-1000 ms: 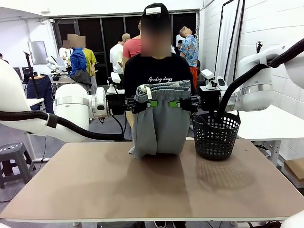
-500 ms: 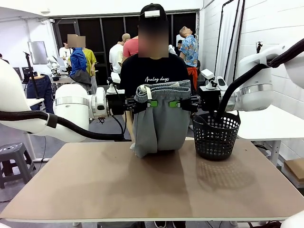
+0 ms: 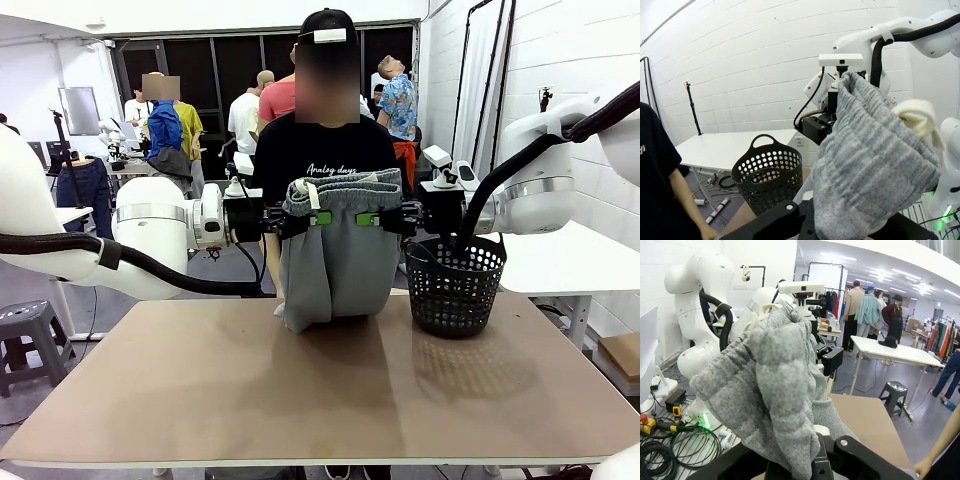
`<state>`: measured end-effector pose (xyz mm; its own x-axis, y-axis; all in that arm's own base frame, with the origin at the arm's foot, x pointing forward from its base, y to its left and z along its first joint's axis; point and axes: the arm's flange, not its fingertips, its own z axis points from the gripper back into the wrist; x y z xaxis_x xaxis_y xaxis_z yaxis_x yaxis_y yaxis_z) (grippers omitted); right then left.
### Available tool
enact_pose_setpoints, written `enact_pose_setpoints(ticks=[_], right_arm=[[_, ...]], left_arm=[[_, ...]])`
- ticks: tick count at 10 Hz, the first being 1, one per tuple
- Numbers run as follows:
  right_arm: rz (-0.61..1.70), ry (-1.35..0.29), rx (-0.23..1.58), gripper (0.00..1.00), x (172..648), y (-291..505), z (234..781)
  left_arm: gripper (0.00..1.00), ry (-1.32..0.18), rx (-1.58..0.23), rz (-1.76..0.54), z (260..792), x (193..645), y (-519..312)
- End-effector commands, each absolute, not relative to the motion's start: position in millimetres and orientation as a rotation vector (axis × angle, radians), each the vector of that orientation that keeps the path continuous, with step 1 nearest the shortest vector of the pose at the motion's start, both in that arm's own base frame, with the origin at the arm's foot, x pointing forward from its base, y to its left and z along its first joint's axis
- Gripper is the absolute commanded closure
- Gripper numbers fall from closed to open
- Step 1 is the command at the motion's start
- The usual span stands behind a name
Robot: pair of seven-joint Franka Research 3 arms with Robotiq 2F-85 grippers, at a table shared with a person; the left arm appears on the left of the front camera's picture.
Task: Fold the training pants.
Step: Release the ends of the Training pants and then grab the overlapped ends.
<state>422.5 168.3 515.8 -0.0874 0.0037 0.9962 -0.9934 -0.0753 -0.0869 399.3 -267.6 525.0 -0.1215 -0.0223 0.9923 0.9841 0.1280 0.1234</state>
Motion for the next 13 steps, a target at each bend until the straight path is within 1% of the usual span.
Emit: enact_pose_setpoints(ticks=[1,13], right_arm=[[1.322,-1.263,1.229,1.0,418.1,167.5,516.2],[1.322,-1.263,1.229,1.0,418.1,167.5,516.2]], left_arm=[[1.0,-1.352,-1.035,-1.21,527.8,395.8,-268.4],[1.0,-1.352,-1.035,-1.21,527.8,395.8,-268.4]])
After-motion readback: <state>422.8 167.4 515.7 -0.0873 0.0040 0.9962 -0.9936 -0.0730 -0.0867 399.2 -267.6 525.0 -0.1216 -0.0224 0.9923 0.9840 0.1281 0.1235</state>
